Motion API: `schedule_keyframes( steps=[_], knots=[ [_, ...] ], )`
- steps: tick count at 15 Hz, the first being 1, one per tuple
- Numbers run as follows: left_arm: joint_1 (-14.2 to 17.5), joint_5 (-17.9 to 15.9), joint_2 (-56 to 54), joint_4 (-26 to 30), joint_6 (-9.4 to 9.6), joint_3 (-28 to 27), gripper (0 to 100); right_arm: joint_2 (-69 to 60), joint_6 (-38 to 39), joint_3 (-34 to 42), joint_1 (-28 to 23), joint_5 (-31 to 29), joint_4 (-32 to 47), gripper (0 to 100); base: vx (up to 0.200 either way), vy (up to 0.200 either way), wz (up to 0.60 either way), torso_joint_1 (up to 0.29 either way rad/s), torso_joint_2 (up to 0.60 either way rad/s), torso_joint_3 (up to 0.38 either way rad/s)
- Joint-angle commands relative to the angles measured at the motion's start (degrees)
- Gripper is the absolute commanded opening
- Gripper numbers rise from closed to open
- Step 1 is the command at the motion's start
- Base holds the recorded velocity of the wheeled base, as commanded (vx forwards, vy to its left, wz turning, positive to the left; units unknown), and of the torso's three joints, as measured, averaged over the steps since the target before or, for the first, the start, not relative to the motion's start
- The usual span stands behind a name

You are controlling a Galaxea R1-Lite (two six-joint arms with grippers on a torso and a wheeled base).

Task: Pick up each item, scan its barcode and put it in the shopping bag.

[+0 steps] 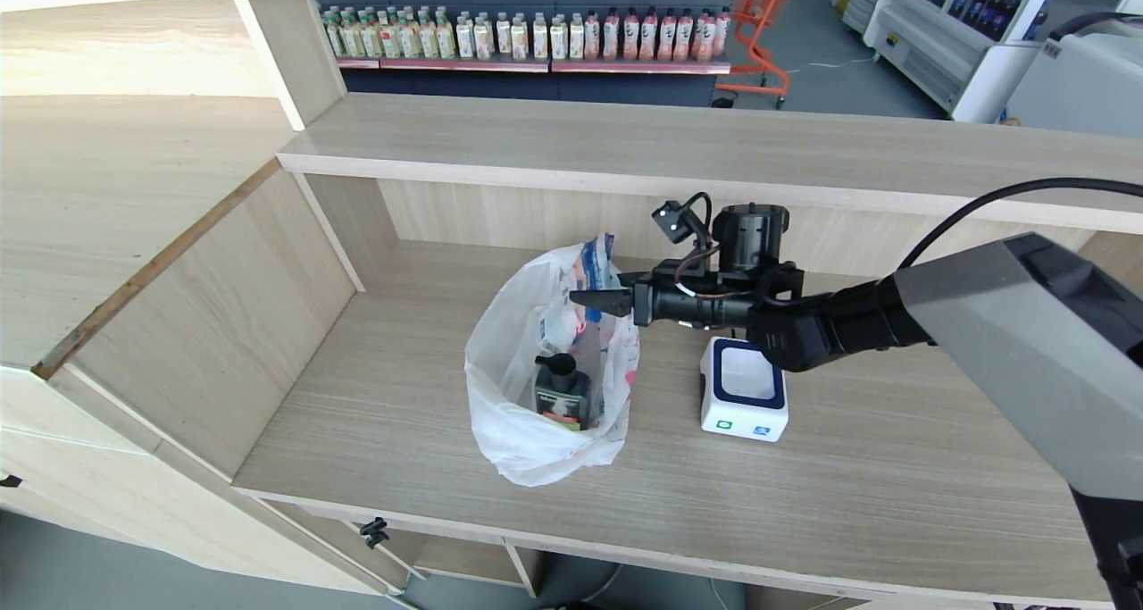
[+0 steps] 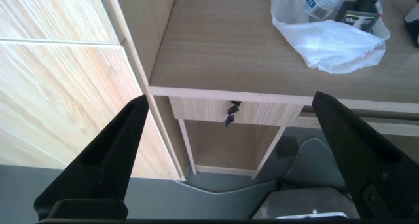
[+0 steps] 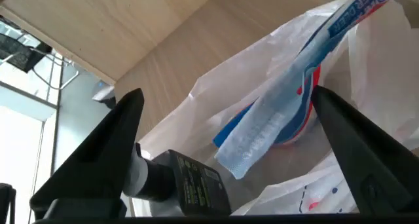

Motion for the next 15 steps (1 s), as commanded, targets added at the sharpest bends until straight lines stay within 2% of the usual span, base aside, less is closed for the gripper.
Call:
schedule_keyframes(
  steps=[1,2,4,7,10,12,13,14,15],
  knots=[
    [0.0,0.0,0.1,0.0,0.0,0.0,100,-3.1,2.3,-0.3,0.3,0.0,-0.1,100,0.0,0.0,0.0,0.0,0.0,0.0],
    [0.0,0.0,0.0,0.0,0.0,0.0,100,-5.4,3.3,1.0,-0.1,0.0,0.0,100,0.0,0.0,0.0,0.0,0.0,0.0],
    [0.0,0.0,0.1,0.0,0.0,0.0,100,-13.0,3.3,8.7,-2.1,0.0,0.1,100,0.0,0.0,0.0,0.0,0.0,0.0],
    [0.0,0.0,0.1,0.0,0.0,0.0,100,-32.5,1.7,28.7,-8.2,0.1,-0.4,100,0.0,0.0,0.0,0.0,0.0,0.0],
    [0.0,0.0,0.1,0.0,0.0,0.0,100,-57.4,1.7,56.7,-14.6,1.9,0.4,100,0.0,0.0,0.0,0.0,0.0,0.0],
    [0.0,0.0,0.1,0.0,0.0,0.0,100,-72.2,0.7,67.8,-18.4,1.5,8.6,100,0.0,0.0,0.0,0.0,0.0,0.0],
    [0.0,0.0,0.1,0.0,0.0,0.1,100,-77.6,-4.0,69.7,-22.0,-1.7,16.1,100,0.0,0.0,0.0,0.0,0.0,0.0],
    [0.0,0.0,0.1,0.0,0.0,0.0,100,-82.0,-8.6,70.9,-24.4,-8.6,22.5,100,0.0,0.0,0.0,0.0,0.0,0.0],
    [0.0,0.0,0.1,0.0,0.0,0.0,100,-86.8,-9.2,72.8,-24.4,-16.7,27.1,100,0.0,0.0,0.0,0.0,0.0,0.0]
  ],
)
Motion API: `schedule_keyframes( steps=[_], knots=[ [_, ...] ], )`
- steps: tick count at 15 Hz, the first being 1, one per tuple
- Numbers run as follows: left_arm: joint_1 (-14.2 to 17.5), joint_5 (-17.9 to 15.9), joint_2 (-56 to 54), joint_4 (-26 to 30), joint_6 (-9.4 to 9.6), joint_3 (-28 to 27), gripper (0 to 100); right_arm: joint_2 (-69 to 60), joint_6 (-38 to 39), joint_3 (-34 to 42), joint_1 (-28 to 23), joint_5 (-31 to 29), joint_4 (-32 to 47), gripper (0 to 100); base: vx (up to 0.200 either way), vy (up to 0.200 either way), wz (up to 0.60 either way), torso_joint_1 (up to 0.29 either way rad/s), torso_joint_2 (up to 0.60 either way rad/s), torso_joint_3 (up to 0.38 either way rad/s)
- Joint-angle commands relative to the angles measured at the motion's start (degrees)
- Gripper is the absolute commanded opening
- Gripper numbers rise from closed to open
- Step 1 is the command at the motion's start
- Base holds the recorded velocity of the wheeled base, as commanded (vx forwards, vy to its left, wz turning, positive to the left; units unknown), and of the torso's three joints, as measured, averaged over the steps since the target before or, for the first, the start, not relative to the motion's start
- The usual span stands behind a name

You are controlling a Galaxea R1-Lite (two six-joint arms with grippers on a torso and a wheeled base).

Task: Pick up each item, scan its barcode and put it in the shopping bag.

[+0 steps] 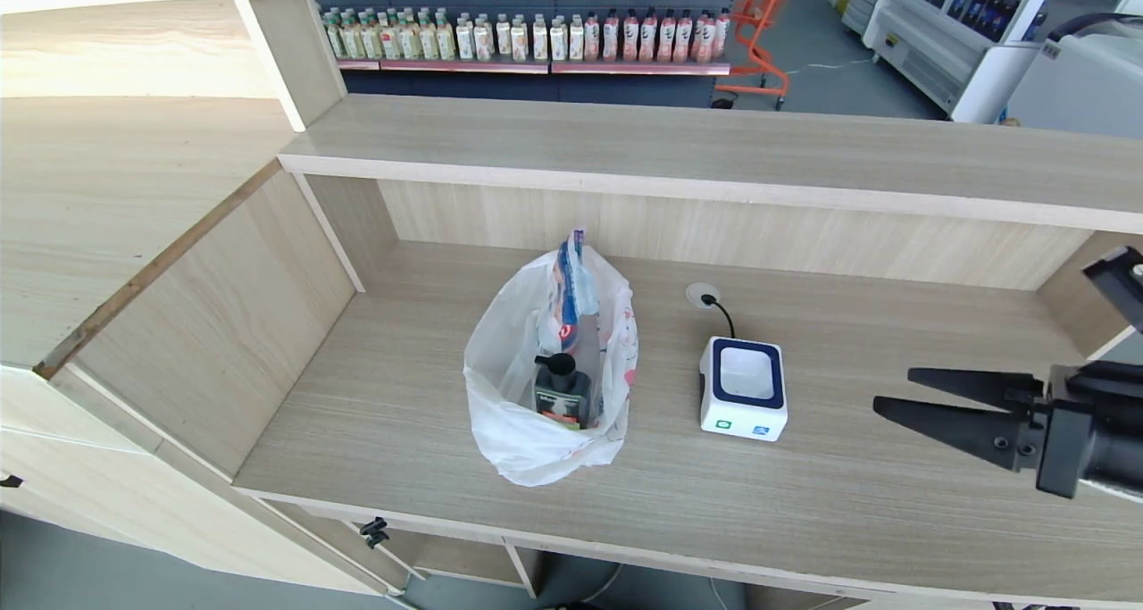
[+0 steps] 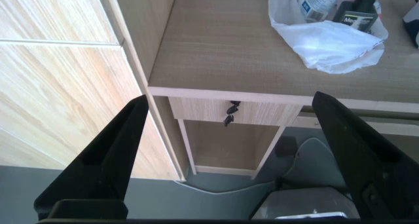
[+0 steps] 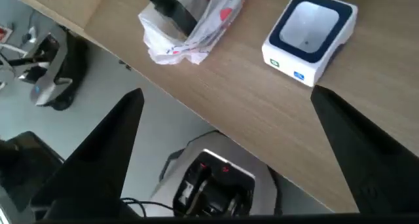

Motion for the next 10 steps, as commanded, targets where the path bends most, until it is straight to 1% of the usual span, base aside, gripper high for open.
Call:
schedule_keyframes(
  steps=[1,2,3,4,6,7,8,9,10],
  knots=[
    [0.0,0.0,0.1,0.0,0.01,0.0,100,-24.2,-5.1,12.4,-6.6,-15.8,13.3,100,0.0,0.0,0.0,0.0,0.0,0.0],
    [0.0,0.0,0.1,0.0,0.01,0.0,100,-31.7,-5.2,18.0,-6.5,-23.4,13.4,100,0.0,0.0,0.0,0.0,0.0,0.0],
    [0.0,0.0,0.1,0.0,0.01,0.0,100,-40.5,-5.4,22.8,-6.6,-29.5,12.9,100,0.0,0.0,0.0,0.0,0.0,0.0],
    [0.0,0.0,0.1,0.0,0.01,0.0,100,-47.6,-5.4,25.4,-6.9,-30.0,13.0,100,0.0,0.0,0.0,0.0,0.0,0.0],
    [0.0,0.0,0.1,0.0,0.01,0.0,100,-55.4,-5.2,29.7,-8.1,-30.1,12.9,100,0.0,0.0,0.0,0.0,0.0,0.0],
    [0.0,0.0,0.0,0.0,0.01,0.0,100,-62.3,-5.1,29.7,-9.4,-31.2,15.3,100,0.0,0.0,0.0,0.0,0.0,0.0],
    [0.0,0.0,0.1,0.0,0.01,0.0,100,-64.6,-5.1,29.7,-8.1,-32.2,18.4,100,0.0,0.0,0.0,0.0,0.0,0.0],
    [0.0,0.0,0.0,0.0,0.01,0.0,100,-67.3,-5.4,29.7,-6.8,-32.2,18.2,100,0.0,0.0,0.0,0.0,0.0,0.0],
    [0.0,0.0,0.1,0.0,0.01,0.0,100,-67.3,-5.1,29.7,-6.7,-32.2,18.2,100,0.0,0.0,0.0,0.0,0.0,0.0]
  ],
)
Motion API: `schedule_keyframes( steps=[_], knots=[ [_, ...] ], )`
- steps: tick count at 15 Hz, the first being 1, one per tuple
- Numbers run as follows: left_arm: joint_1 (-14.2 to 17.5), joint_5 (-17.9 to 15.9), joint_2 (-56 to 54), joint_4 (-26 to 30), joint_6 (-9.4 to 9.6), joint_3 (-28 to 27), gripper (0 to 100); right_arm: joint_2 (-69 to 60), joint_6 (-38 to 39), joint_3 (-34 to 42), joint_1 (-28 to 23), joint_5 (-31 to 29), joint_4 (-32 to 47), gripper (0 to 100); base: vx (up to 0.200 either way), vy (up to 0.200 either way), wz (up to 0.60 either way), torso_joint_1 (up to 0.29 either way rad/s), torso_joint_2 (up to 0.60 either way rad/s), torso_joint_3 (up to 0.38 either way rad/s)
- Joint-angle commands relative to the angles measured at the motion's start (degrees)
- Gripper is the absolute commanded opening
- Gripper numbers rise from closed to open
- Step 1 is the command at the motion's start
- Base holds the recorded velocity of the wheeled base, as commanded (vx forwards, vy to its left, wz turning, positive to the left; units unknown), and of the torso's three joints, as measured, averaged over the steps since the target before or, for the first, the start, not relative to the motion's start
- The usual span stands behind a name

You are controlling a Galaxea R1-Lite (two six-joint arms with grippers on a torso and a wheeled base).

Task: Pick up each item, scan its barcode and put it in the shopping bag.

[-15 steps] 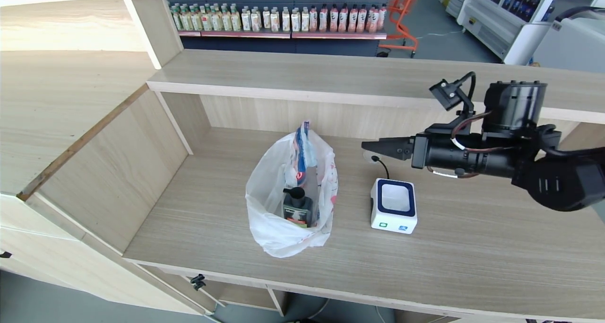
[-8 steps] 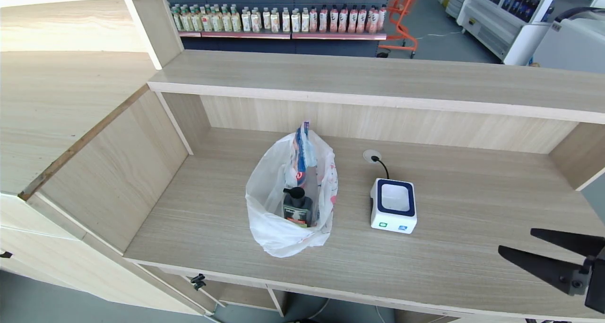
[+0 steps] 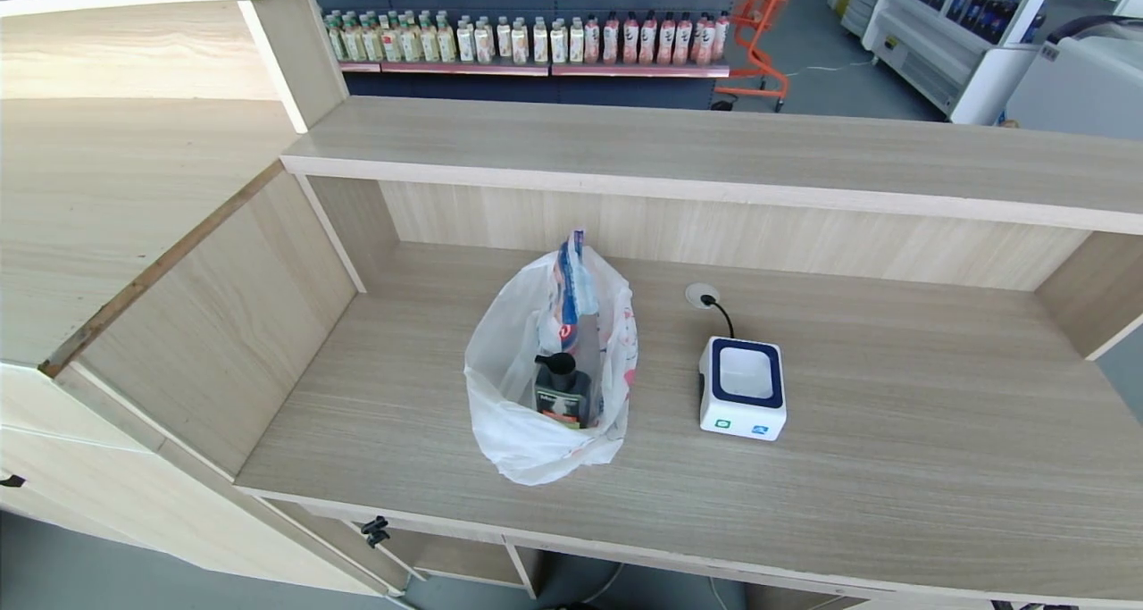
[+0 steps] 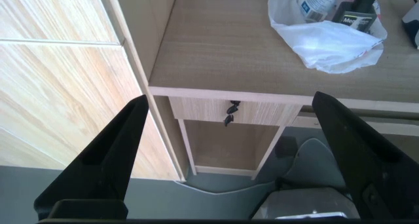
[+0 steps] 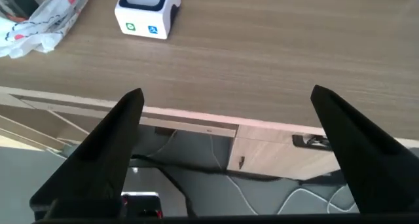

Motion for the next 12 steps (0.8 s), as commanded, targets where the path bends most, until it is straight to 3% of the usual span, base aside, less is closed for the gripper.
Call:
schedule_keyframes(
  steps=[1,4,5,12],
  knots=[
    [0.0,0.0,0.1,0.0,0.01,0.0,100,-9.0,0.8,1.6,0.5,-0.8,0.9,100,0.0,0.0,0.0,0.0,0.0,0.0],
    [0.0,0.0,0.0,0.0,0.01,0.0,100,-9.0,0.8,1.6,0.5,-0.8,0.9,100,0.0,0.0,0.0,0.0,0.0,0.0],
    [0.0,0.0,0.0,0.0,0.01,0.0,100,-9.0,0.7,1.6,0.5,-0.8,0.9,0,0.0,0.0,0.0,0.0,0.0,0.0],
    [0.0,0.0,0.1,0.0,0.01,0.0,100,-9.0,1.2,1.6,0.5,-0.8,0.9,0,0.0,0.0,0.0,0.0,0.0,0.0]
  ],
)
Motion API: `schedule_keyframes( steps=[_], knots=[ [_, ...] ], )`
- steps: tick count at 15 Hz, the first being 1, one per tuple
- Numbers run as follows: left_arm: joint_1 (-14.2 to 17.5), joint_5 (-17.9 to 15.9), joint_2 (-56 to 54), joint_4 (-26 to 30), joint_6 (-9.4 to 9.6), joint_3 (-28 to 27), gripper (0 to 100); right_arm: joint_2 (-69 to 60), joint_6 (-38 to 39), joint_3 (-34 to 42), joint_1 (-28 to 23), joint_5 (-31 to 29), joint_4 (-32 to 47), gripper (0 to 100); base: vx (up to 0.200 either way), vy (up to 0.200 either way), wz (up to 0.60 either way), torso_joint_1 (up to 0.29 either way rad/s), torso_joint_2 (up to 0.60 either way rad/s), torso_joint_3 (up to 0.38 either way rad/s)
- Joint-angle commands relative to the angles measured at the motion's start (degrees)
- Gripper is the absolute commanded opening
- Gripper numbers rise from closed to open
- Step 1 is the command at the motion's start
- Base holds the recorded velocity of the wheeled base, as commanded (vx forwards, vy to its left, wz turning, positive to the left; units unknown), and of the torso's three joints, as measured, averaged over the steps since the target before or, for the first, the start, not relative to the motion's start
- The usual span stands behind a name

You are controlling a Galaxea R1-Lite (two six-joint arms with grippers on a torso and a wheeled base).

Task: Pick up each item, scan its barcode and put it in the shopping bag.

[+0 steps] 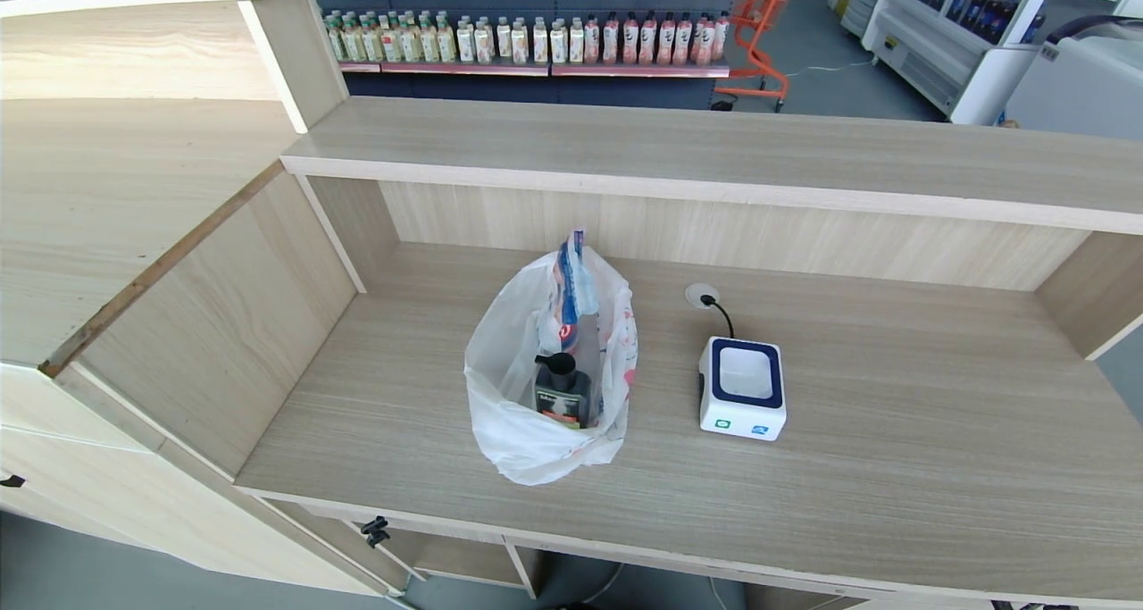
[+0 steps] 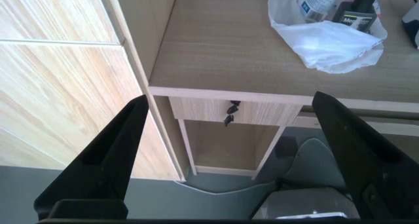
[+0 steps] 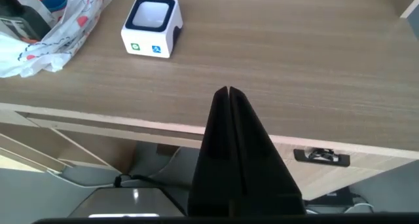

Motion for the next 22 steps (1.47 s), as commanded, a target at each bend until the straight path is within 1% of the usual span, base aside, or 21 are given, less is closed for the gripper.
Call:
schedule_keyframes(
  steps=[1,4,5,8,22],
  knots=[
    [0.0,0.0,0.1,0.0,0.09,0.0,100,0.2,0.0,0.0,0.0,0.0,0.0,0,0.0,0.0,0.0,0.0,0.0,0.0],
    [0.0,0.0,0.1,0.0,-0.18,0.0,100,0.2,0.0,0.0,0.0,0.0,-0.1,0,0.0,0.0,0.0,0.0,0.0,0.0],
    [0.0,0.0,0.0,0.0,0.09,0.0,100,0.2,0.0,0.0,0.0,-0.1,-0.1,0,0.0,0.0,0.0,0.0,0.0,0.0],
    [0.0,0.0,0.1,0.0,-0.09,0.0,100,0.2,0.0,0.0,0.0,0.0,-0.1,0,0.0,-0.2,0.0,0.002,0.0,0.002],
    [0.0,0.0,0.1,0.0,-0.09,0.0,100,0.2,0.0,0.0,0.0,0.0,-0.1,0,0.0,0.0,0.0,0.0,0.0,0.0]
  ],
)
